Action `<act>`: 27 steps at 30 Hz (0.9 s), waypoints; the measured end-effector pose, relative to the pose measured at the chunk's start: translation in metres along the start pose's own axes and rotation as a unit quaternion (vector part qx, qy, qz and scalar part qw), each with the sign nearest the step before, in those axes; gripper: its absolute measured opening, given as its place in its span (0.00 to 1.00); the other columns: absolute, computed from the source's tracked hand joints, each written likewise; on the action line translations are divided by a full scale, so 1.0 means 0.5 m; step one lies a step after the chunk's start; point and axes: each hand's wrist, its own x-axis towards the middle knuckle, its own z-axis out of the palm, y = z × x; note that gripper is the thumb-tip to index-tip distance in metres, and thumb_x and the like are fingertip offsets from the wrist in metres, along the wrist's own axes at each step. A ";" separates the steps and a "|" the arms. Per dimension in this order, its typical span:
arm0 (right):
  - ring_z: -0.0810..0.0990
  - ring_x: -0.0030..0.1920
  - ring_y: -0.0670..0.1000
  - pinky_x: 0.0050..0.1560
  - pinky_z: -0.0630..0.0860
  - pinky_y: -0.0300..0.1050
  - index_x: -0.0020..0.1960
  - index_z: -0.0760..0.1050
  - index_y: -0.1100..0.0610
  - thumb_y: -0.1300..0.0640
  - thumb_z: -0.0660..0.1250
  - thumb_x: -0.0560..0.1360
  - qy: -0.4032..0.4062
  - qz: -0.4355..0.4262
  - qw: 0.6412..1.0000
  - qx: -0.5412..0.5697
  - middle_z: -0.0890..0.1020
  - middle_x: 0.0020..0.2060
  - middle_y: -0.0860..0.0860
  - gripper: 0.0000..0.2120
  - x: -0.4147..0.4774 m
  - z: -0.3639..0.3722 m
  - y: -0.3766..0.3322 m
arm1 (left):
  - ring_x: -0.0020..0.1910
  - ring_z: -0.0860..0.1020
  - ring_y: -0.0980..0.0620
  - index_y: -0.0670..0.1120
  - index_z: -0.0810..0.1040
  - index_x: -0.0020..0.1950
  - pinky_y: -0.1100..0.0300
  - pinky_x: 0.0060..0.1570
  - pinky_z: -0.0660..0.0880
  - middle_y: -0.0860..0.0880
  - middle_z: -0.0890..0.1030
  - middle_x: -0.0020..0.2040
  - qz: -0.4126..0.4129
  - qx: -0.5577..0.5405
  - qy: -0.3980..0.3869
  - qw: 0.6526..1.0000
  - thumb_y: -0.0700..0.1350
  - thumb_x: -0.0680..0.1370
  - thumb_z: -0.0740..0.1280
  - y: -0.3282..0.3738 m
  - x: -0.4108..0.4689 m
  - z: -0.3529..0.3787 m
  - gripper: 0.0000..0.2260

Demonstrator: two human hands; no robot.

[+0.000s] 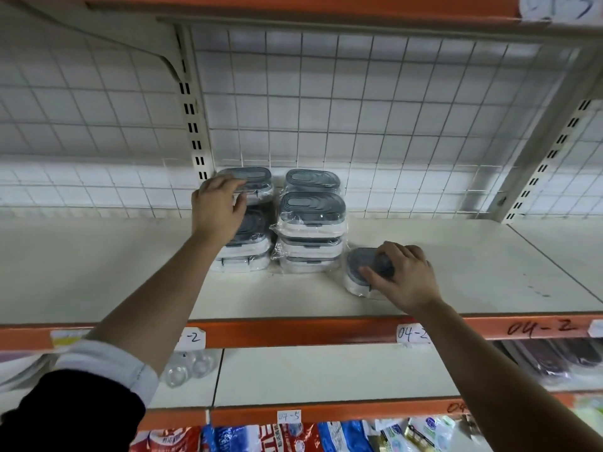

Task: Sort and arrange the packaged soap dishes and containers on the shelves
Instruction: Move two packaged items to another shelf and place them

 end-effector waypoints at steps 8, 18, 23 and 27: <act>0.68 0.61 0.55 0.57 0.72 0.50 0.62 0.71 0.52 0.35 0.71 0.66 -0.061 -0.050 0.996 0.034 0.75 0.60 0.50 0.32 -0.018 -0.021 0.032 | 0.50 0.79 0.41 0.42 0.83 0.52 0.49 0.48 0.73 0.44 0.81 0.51 0.035 0.005 0.078 0.996 0.46 0.76 0.60 0.055 -0.169 -0.022 0.14; 0.69 0.57 0.62 0.56 0.72 0.56 0.58 0.72 0.64 0.36 0.68 0.67 0.197 -0.030 0.975 0.102 0.74 0.56 0.60 0.34 -0.029 -0.071 -0.009 | 0.42 0.80 0.42 0.43 0.82 0.48 0.51 0.45 0.73 0.45 0.82 0.45 0.020 0.095 0.011 0.995 0.48 0.76 0.58 0.030 -0.252 -0.042 0.15; 0.69 0.59 0.59 0.57 0.72 0.58 0.59 0.70 0.63 0.37 0.67 0.69 0.217 -0.093 0.957 0.168 0.73 0.58 0.58 0.32 0.030 -0.098 -0.121 | 0.39 0.78 0.44 0.45 0.80 0.43 0.52 0.43 0.71 0.48 0.80 0.40 0.003 0.123 -0.014 0.992 0.49 0.76 0.58 0.010 -0.264 -0.036 0.13; 0.70 0.58 0.60 0.54 0.73 0.57 0.57 0.73 0.62 0.37 0.69 0.69 0.205 -0.155 0.954 0.153 0.74 0.57 0.58 0.31 0.071 -0.087 -0.222 | 0.38 0.77 0.46 0.45 0.78 0.41 0.53 0.43 0.69 0.49 0.78 0.37 0.000 0.105 -0.009 0.994 0.49 0.76 0.58 0.003 -0.266 -0.025 0.13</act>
